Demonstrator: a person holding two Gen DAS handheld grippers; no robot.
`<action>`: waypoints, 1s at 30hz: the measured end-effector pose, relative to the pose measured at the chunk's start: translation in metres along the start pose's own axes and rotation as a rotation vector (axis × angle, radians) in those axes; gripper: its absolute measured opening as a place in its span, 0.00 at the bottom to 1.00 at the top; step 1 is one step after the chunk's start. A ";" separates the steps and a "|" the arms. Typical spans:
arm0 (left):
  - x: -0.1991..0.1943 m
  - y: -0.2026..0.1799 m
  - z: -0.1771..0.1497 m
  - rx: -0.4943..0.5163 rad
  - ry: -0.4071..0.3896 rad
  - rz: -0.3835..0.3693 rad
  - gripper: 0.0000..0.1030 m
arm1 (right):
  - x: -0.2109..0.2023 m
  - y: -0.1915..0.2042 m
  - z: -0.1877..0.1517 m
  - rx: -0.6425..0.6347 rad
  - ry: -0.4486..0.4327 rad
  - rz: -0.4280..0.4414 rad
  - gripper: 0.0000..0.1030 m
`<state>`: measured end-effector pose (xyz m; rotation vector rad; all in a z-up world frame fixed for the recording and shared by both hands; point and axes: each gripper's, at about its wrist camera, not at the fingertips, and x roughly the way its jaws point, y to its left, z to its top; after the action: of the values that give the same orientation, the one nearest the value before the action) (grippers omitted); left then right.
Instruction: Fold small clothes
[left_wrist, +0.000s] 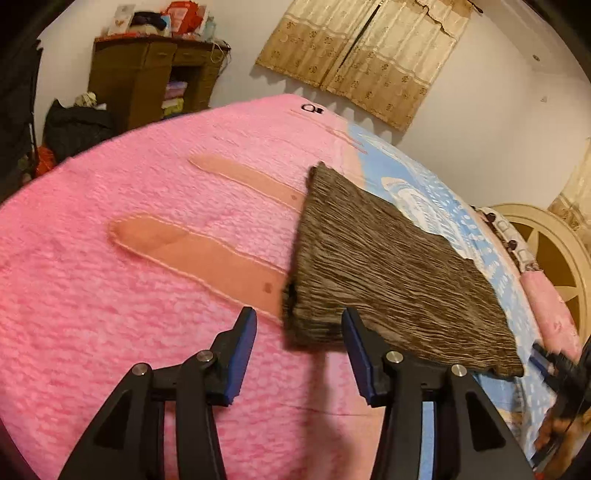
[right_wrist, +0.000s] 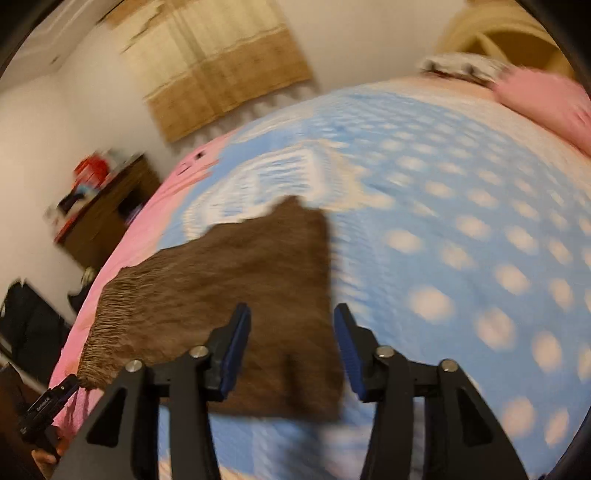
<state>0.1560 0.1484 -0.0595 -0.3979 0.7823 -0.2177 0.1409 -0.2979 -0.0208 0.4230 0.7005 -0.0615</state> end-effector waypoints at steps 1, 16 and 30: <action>0.005 -0.002 0.001 -0.005 0.004 -0.010 0.50 | -0.003 -0.009 -0.006 0.013 0.009 -0.012 0.60; 0.025 -0.013 0.018 -0.102 0.049 -0.035 0.12 | 0.028 0.012 -0.028 -0.167 0.163 0.054 0.13; 0.000 0.005 0.013 0.218 0.055 0.139 0.15 | 0.019 -0.012 -0.033 -0.236 0.154 0.027 0.12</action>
<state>0.1656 0.1564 -0.0534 -0.1314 0.8278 -0.1819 0.1329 -0.2945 -0.0594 0.2124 0.8432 0.0800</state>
